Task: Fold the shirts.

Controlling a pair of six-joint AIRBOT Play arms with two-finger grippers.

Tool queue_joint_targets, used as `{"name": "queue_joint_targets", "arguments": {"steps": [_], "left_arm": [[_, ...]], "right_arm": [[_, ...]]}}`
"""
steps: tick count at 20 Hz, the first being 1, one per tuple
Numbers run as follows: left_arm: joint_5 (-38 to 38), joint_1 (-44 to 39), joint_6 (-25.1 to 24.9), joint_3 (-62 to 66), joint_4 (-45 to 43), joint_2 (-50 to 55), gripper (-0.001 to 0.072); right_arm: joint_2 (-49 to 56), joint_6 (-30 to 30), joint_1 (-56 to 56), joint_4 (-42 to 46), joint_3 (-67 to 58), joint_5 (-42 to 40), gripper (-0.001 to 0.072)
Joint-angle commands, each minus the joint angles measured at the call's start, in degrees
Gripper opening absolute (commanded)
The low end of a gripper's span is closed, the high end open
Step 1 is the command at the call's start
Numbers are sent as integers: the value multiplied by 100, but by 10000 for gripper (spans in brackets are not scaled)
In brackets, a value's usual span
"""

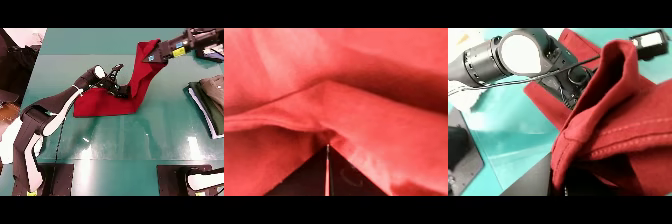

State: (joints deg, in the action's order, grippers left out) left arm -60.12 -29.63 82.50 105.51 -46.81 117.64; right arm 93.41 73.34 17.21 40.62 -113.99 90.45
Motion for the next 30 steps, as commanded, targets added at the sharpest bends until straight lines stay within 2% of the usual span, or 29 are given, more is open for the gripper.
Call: {"name": "queue_joint_targets", "arguments": {"steps": [1,7,12,15,18,19,20,21,23,25,30], "left_arm": [[-203,52,2,7,-153,-70,24],[-874,481,0,66,-820,-723,23],[-1513,1493,0,79,-1766,-1705,24],[-1696,2234,-46,79,-1899,-2352,24],[-1742,2848,-42,79,-1937,-2905,25],[-1753,3012,-42,79,-1937,-3064,25],[-1786,3143,-42,76,-1937,-3182,25],[-1853,3265,-42,79,-1934,-3292,24],[-2033,3416,-46,76,-1943,-3436,25],[-2192,3473,-50,76,-1976,-3504,25],[-2328,3471,-103,72,-1853,-3504,25]], "right_arm": [[181,37,352,306,-339,46,9],[188,33,538,313,-35,48,9],[284,26,999,308,-42,-363,10],[610,-92,1534,299,-42,-940,12],[1204,-527,2350,291,-44,-2203,25],[1464,-673,2667,254,-50,-2697,206],[1735,-793,2959,254,-146,-3064,420],[2015,-793,3206,249,-348,-3294,508],[2288,-793,3488,267,-634,-3504,510],[1987,-791,3401,485,-345,-3440,510],[876,-494,2262,1663,1058,-1812,509]]}}
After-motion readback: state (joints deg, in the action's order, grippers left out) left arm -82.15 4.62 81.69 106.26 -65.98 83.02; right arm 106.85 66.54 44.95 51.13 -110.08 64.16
